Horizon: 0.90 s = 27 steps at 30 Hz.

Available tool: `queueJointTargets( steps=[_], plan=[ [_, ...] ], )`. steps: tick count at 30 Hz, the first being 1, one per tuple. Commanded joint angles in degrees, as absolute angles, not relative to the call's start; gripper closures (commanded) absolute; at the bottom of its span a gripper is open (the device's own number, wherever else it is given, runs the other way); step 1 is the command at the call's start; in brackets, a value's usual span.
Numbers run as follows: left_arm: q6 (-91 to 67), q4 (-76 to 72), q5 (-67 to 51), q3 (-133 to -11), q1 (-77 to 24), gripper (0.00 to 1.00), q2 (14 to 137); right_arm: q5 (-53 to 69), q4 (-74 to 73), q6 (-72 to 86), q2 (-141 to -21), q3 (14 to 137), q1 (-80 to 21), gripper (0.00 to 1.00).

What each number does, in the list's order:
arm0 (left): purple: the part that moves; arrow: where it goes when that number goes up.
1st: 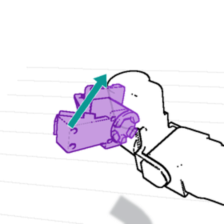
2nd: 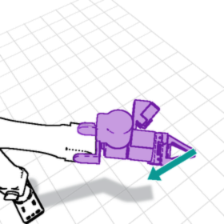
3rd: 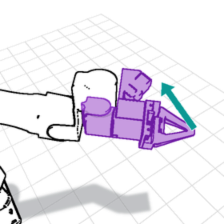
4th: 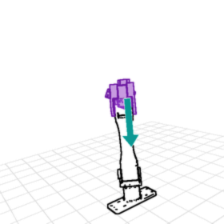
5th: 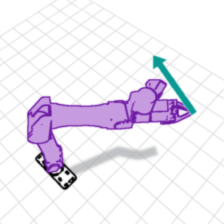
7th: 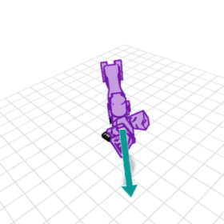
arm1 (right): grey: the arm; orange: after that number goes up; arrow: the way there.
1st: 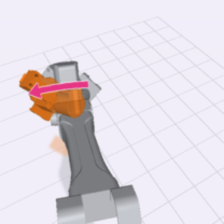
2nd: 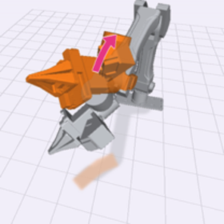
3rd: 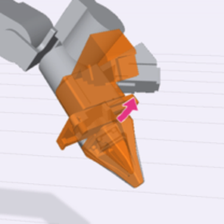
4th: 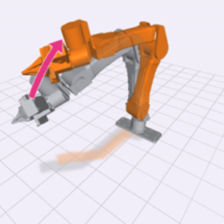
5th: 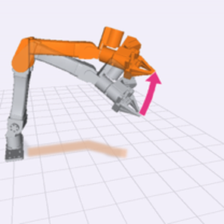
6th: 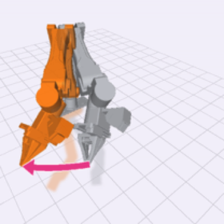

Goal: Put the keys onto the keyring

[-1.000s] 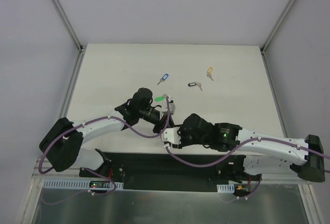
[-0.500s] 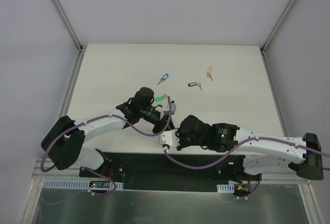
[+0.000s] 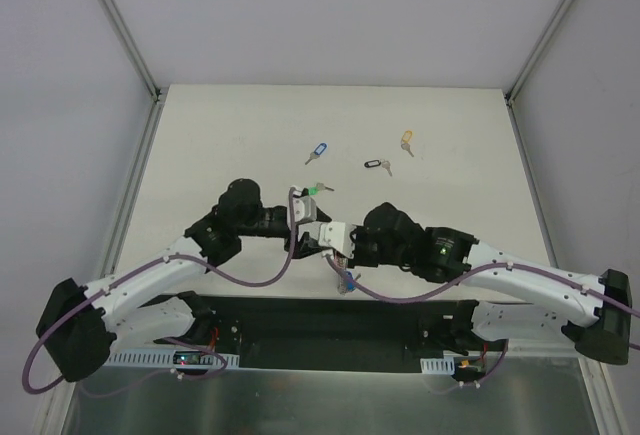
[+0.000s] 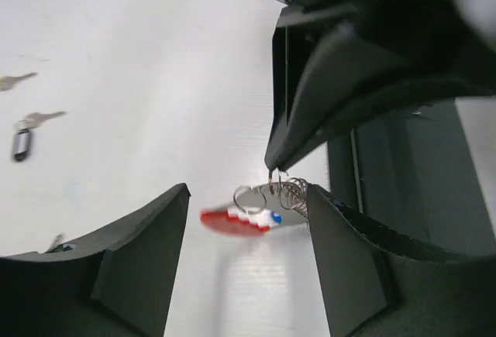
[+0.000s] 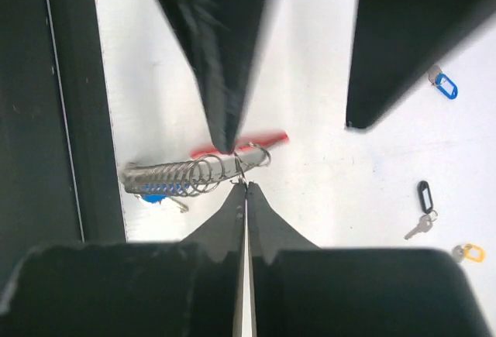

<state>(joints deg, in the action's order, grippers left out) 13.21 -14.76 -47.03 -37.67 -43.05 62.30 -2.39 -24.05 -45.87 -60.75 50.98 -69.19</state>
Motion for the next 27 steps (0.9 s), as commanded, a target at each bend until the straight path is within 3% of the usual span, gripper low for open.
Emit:
queueJointTargets(
  steps=[1,8,14,20,27],
  plan=[
    [14.2,-25.0,-34.0,-30.1,-43.1,0.38,54.0,6.5,-16.4,-38.0,-57.8,50.5,-63.7,0.99],
    [14.4,-34.3,-32.3,-22.9,-44.1,0.4,51.1,11.7,-10.2,-33.5,-57.9,46.8,-59.4,0.99],
    [15.1,-43.0,-30.8,-19.4,-44.2,0.5,54.3,12.8,-7.6,-33.1,-59.1,44.6,-58.6,0.99],
    [14.2,-41.8,-38.4,-21.2,-44.2,0.64,57.6,13.5,-7.0,-33.0,-59.4,44.2,-58.3,0.99],
    [12.7,-40.8,-42.8,-22.8,-44.2,0.72,61.0,14.0,-6.5,-33.0,-59.5,44.0,-58.1,0.99]
  ],
)
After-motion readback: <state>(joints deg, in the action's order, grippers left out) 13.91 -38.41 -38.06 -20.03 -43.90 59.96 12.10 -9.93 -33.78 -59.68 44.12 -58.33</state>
